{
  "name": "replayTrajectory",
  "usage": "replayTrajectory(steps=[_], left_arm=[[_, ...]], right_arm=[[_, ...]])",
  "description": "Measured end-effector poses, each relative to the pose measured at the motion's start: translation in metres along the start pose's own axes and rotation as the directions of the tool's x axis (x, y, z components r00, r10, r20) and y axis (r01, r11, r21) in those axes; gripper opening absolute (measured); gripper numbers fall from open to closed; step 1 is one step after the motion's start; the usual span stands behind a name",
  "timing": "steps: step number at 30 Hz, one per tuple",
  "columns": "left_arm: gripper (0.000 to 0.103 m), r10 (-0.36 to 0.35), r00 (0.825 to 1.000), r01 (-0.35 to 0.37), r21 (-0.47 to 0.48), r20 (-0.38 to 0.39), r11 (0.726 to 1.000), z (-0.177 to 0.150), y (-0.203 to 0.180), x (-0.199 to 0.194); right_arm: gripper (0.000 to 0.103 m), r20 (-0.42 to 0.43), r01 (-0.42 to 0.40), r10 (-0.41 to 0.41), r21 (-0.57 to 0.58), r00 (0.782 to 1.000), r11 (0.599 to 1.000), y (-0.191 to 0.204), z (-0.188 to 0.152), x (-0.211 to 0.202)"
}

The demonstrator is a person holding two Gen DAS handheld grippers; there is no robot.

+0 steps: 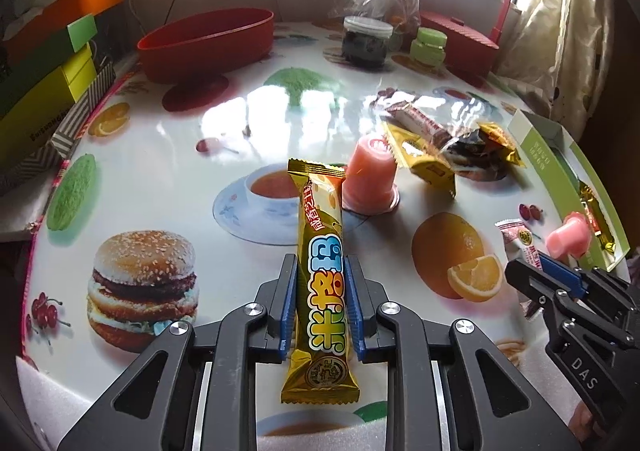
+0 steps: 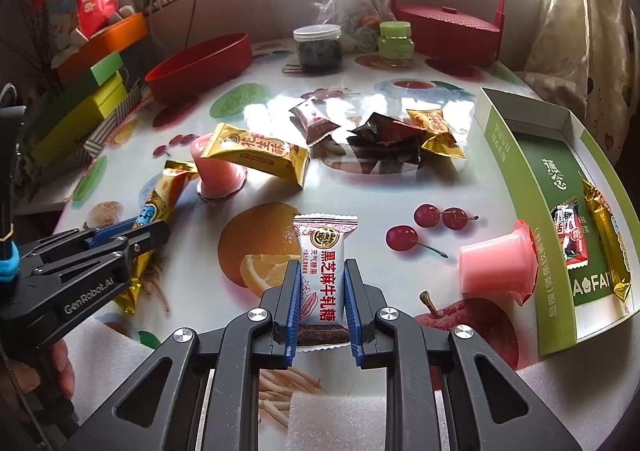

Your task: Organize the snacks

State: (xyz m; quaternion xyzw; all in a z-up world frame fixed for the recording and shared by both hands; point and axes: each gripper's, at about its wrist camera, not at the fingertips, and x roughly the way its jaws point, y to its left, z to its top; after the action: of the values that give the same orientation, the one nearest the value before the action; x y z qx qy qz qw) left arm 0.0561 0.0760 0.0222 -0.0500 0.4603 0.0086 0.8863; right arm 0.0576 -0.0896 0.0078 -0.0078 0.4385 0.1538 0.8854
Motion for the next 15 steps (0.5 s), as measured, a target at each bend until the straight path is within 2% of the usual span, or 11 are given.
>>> replayTrajectory(steps=[9, 15], left_arm=[[0.023, -0.018, 0.998, 0.017, 0.009, 0.06, 1.0, 0.006, -0.004, -0.027], [0.024, -0.058, 0.994, 0.055, 0.03, 0.095, 0.998, 0.011, -0.015, -0.044]], right_arm=[[0.019, 0.041, -0.011, 0.011, 0.004, 0.999, 1.0, -0.003, 0.005, -0.014], [0.019, 0.083, -0.009, 0.008, 0.018, 0.996, 1.0, -0.012, 0.012, -0.031]])
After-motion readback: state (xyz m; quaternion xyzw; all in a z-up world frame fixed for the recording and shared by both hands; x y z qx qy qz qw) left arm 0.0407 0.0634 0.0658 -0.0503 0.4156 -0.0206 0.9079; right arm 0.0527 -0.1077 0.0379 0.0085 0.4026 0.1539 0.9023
